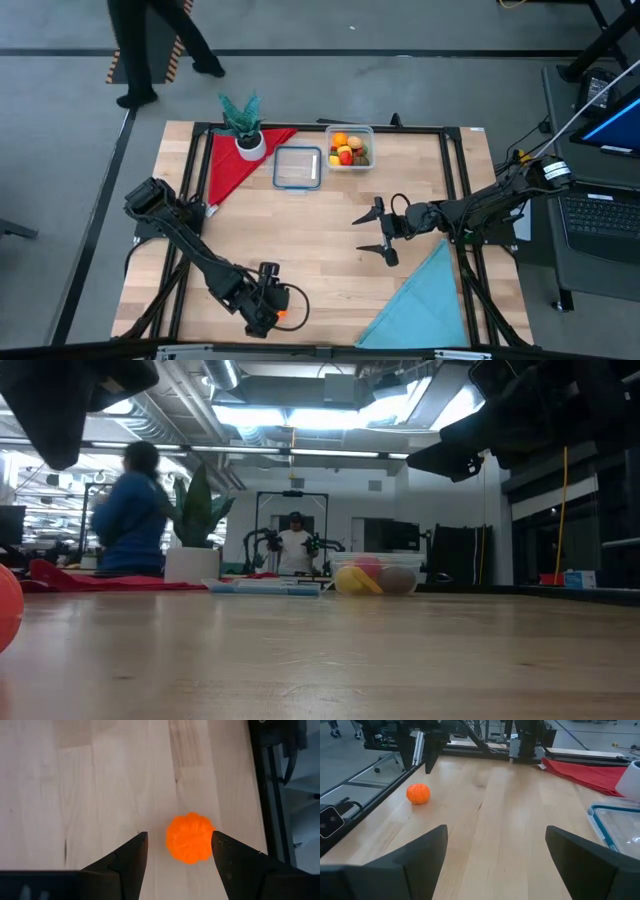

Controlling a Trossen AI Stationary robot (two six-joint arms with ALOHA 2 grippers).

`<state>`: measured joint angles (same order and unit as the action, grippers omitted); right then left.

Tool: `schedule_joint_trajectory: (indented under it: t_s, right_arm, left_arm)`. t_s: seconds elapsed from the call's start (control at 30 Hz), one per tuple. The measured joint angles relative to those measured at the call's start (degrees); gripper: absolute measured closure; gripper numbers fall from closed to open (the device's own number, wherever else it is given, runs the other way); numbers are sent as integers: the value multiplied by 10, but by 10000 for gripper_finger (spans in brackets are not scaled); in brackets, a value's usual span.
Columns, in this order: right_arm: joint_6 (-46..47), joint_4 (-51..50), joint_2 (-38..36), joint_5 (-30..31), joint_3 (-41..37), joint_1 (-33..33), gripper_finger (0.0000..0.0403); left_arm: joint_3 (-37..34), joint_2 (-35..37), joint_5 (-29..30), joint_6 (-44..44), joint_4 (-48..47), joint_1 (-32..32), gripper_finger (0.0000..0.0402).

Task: Pick and placing Produce into tupperware
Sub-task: Put the pumpkin into the transparent bin

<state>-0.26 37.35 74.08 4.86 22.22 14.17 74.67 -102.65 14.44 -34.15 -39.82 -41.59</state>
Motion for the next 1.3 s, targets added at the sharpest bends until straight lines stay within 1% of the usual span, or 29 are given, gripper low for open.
schedule_joint_trajectory:
  t_s: [0.17,0.23,0.33,0.57,0.7,0.83,0.97,1.03,1.3]
  right_arm:
    - [1,0,0,0,0,0,66]
    - [1,0,0,0,0,0,66]
    - [0,0,0,0,0,0,66]
    - [1,0,0,0,0,0,66]
    - [2,0,0,0,0,0,66]
    - [3,0,0,0,0,0,66]
    - [30,0,0,0,0,0,66]
    - [31,0,0,0,0,0,66]
    - [30,0,0,0,0,0,66]
  left_arm:
    - [0,0,0,2,-1,5,190]
    - [0,0,0,2,-1,7,183]
    - [0,0,0,2,-2,9,160]
    - [0,0,11,15,-3,8,86]
    - [0,0,11,15,-2,3,63]
    - [0,0,11,14,-1,1,57]
    - [0,0,11,11,0,4,57]
    - [0,0,11,-2,0,6,56]
    - [0,0,11,-3,11,8,56]
